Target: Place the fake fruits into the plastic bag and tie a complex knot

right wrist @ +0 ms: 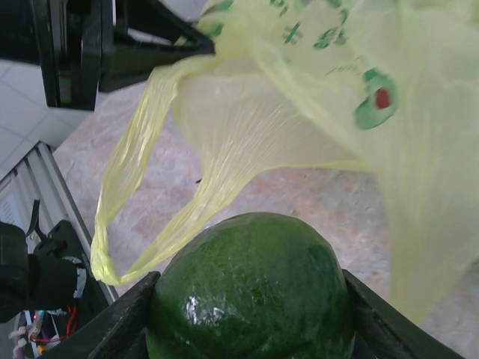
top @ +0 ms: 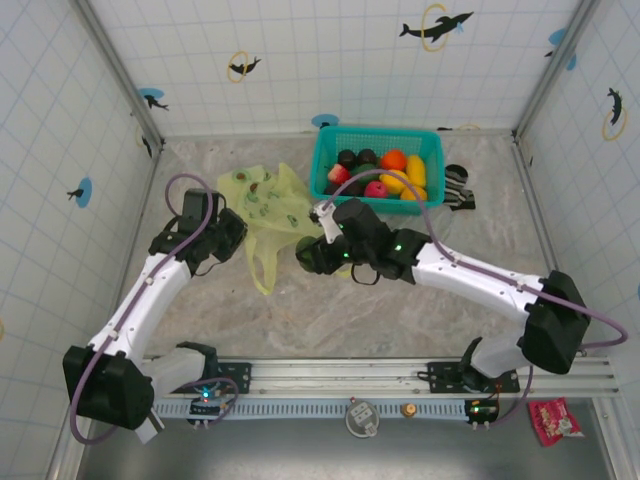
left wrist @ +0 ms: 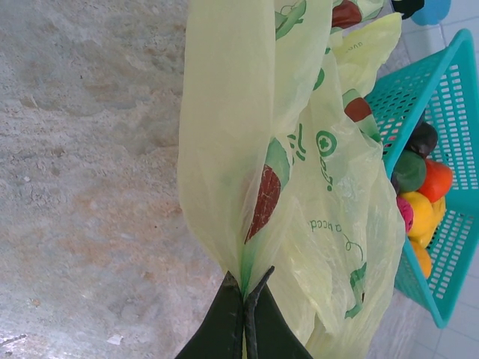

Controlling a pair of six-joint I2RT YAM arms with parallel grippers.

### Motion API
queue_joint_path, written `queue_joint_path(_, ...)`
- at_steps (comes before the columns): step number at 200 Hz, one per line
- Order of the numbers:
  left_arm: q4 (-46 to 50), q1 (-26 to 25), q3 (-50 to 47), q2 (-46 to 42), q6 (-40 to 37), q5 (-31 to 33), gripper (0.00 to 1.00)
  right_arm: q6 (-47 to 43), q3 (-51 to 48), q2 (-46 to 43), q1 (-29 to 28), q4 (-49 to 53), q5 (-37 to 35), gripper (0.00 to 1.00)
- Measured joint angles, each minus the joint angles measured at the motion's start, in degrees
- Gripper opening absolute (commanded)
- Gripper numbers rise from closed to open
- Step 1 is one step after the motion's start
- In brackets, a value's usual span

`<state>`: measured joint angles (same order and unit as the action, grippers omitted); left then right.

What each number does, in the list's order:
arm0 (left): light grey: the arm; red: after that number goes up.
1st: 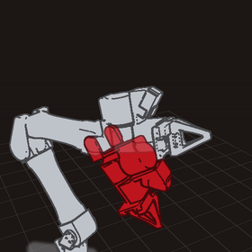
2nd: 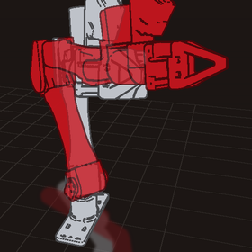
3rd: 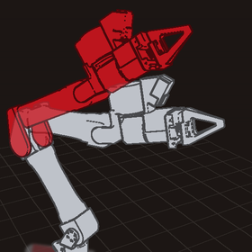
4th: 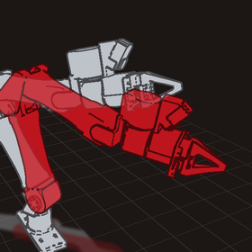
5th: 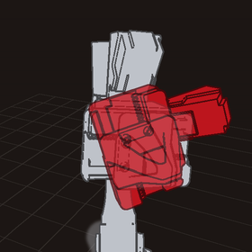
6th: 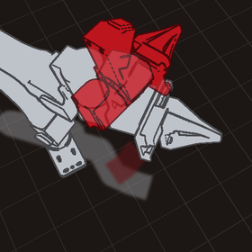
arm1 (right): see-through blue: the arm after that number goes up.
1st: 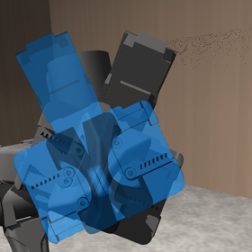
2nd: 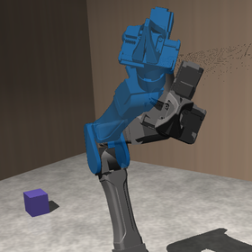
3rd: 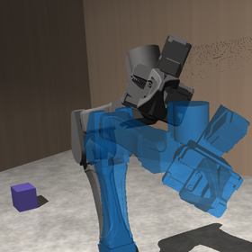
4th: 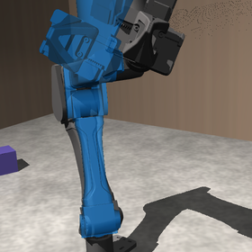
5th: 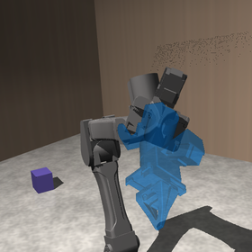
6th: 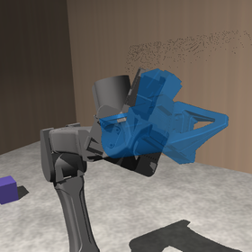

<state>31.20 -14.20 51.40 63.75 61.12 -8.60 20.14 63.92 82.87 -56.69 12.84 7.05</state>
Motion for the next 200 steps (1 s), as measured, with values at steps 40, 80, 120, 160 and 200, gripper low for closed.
queue_joint_path(40,0.00,0.00,0.00,-1.05,-0.87,-0.02,0.00,0.81,0.11,6.45,-1.60,-2.25,-2.27,0.42)
queue_joint_path(80,-0.04,-0.81,-0.07,-1.53,-1.11,-0.72,0.00,1.31,2.03,13.53,-1.20,-2.25,-7.93,0.41)
queue_joint_path(120,-1.16,-2.34,-0.72,-1.62,-3.08,-2.54,0.00,2.60,6.40,16.35,2.16,-3.58,-16.24,0.42)
queue_joint_path(160,-1.92,-3.91,-1.16,-1.62,-6.62,-6.14,0.00,2.99,14.45,19.37,4.02,-7.06,-21.38,0.44)
queue_joint_path(200,-3.41,-4.92,-1.22,-1.36,-9.62,-11.67,0.00,4.15,21.62,25.97,3.82,-9.16,-19.61,0.47)
